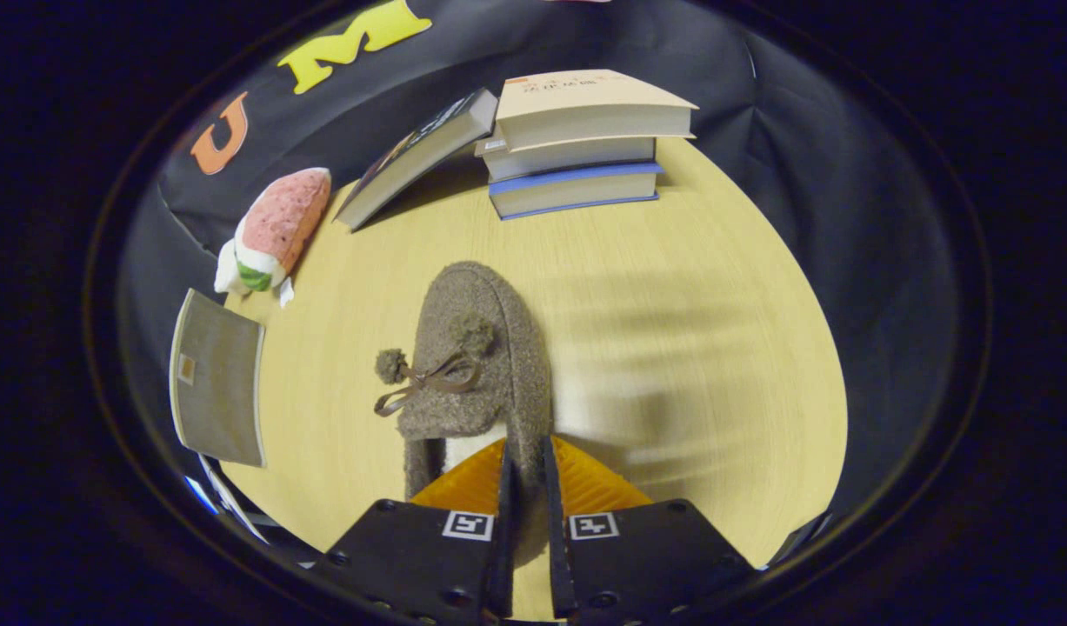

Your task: Open the storage box then place both shoes into the box .Put the left shoe in first, then the right shoe, with the right side of both shoes facing outward in a uniform manner.

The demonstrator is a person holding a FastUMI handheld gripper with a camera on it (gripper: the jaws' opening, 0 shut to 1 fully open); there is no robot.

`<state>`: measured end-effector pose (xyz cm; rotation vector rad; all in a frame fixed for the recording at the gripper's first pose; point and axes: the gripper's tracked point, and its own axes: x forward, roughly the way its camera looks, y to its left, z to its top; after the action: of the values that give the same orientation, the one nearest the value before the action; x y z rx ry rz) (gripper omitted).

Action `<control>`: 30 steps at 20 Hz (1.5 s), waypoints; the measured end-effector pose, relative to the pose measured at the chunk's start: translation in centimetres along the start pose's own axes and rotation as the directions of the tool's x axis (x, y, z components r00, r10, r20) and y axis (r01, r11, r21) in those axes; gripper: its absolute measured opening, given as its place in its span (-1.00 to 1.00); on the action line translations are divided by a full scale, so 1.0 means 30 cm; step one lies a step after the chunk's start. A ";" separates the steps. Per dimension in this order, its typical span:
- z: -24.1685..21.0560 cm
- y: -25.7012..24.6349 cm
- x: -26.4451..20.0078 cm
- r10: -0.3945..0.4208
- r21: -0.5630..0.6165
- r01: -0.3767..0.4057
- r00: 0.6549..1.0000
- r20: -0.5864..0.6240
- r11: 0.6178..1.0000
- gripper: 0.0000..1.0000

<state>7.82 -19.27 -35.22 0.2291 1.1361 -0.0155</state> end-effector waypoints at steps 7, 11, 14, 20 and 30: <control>-0.024 0.026 -0.020 0.051 0.140 -0.048 0.998 -0.023 0.989 -1.00; -0.018 0.060 -0.107 0.055 0.189 -0.056 0.998 0.011 0.980 -1.00; 0.009 0.123 -0.200 0.055 0.203 -0.065 0.997 0.057 0.977 -1.00; 0.063 0.360 -0.422 0.066 0.153 -0.089 0.986 0.151 0.984 -0.99; 0.092 1.063 -0.672 0.214 0.024 -0.225 0.950 0.227 0.974 -0.99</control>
<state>5.87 9.25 -10.45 0.3880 0.8818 0.1254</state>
